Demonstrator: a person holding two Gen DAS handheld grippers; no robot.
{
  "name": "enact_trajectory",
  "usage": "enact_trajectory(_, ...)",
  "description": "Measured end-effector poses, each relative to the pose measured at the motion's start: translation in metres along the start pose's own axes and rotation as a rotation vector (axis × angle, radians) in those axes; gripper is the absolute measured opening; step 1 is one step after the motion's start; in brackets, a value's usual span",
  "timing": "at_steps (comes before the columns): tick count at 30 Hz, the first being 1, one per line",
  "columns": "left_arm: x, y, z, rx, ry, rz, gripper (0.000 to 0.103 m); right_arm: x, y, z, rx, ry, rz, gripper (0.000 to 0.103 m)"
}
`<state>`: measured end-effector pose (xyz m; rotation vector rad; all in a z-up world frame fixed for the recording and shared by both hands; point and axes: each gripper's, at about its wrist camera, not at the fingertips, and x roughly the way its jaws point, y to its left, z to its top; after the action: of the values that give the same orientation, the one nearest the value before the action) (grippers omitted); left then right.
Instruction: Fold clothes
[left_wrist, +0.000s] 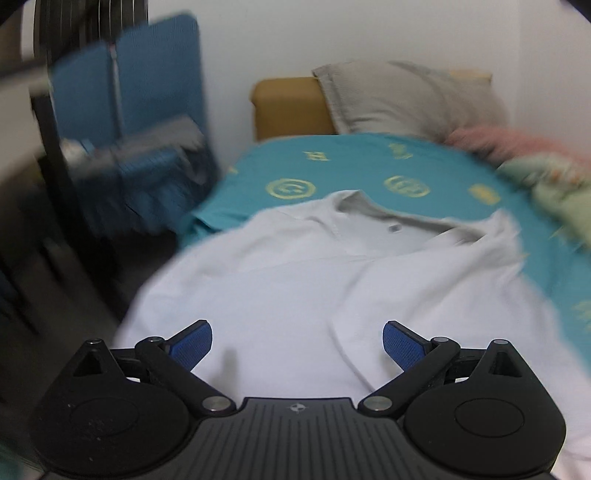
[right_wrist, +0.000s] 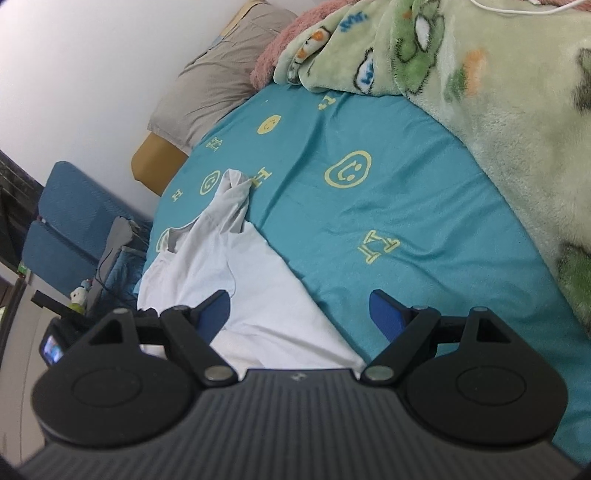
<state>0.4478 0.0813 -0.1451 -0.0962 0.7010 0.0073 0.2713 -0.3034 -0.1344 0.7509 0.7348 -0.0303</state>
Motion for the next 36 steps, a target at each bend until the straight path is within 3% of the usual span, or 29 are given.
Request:
enact_trajectory(2,0.007,0.012,0.003,-0.12,0.021,-0.124,0.101,0.0,0.002,-0.001,-0.009,-0.003,-0.003,0.084)
enact_trajectory(4,0.02,0.013,0.005,-0.194,0.029,-0.189,0.101,0.0,0.003,-0.002,-0.019,-0.003,-0.006,0.084)
enact_trajectory(8,0.048,-0.006,0.004,-0.181,0.049,-0.197,0.094,0.006,0.003,-0.003,-0.026,0.001,-0.031,0.084)
enact_trajectory(10,0.06,-0.02,0.002,-0.146,0.057,-0.168,0.076,0.01,0.003,-0.002,-0.022,0.005,-0.036,0.084)
enact_trajectory(11,0.063,-0.029,0.001,-0.124,0.045,-0.143,0.06,0.011,0.002,-0.002,-0.02,0.006,-0.038,0.084)
enact_trajectory(12,0.063,-0.037,0.001,-0.082,0.032,-0.117,0.037,0.012,0.003,-0.002,-0.021,0.006,-0.04,0.084)
enact_trajectory(13,0.062,-0.046,0.002,-0.032,0.019,-0.092,0.029,0.013,0.003,-0.002,-0.021,0.005,-0.041,0.084)
enact_trajectory(14,0.061,-0.053,0.005,0.01,0.01,-0.089,0.006,0.012,0.002,-0.002,-0.017,0.006,-0.037,0.084)
enact_trajectory(15,0.061,-0.06,0.012,0.036,0.005,-0.092,0.004,0.011,0.003,-0.003,-0.013,0.01,-0.025,0.084)
enact_trajectory(20,0.05,-0.099,0.085,0.14,-0.069,-0.086,0.003,0.004,0.006,-0.007,-0.015,0.027,0.017,0.084)
enact_trajectory(23,0.06,-0.115,0.109,0.144,-0.102,0.028,0.003,0.004,0.01,-0.01,-0.012,0.041,0.036,0.084)
enact_trajectory(25,0.082,-0.12,0.102,0.155,-0.069,0.115,0.004,0.005,0.013,-0.012,-0.009,0.054,0.062,0.084)
enact_trajectory(28,0.117,-0.113,0.077,0.124,0.049,0.193,0.023,0.006,0.021,-0.013,-0.082,0.045,0.066,0.084)
enact_trajectory(30,0.114,-0.108,0.063,0.087,0.083,0.128,0.041,0.007,0.021,-0.013,-0.112,0.039,0.056,0.084)
enact_trajectory(33,0.077,-0.106,0.046,0.101,0.065,0.09,0.063,0.009,0.015,-0.009,-0.093,0.055,0.066,0.084)
enact_trajectory(36,0.013,-0.106,0.029,0.142,0.031,0.07,0.071,0.006,0.018,-0.007,-0.107,0.045,0.083,0.084)
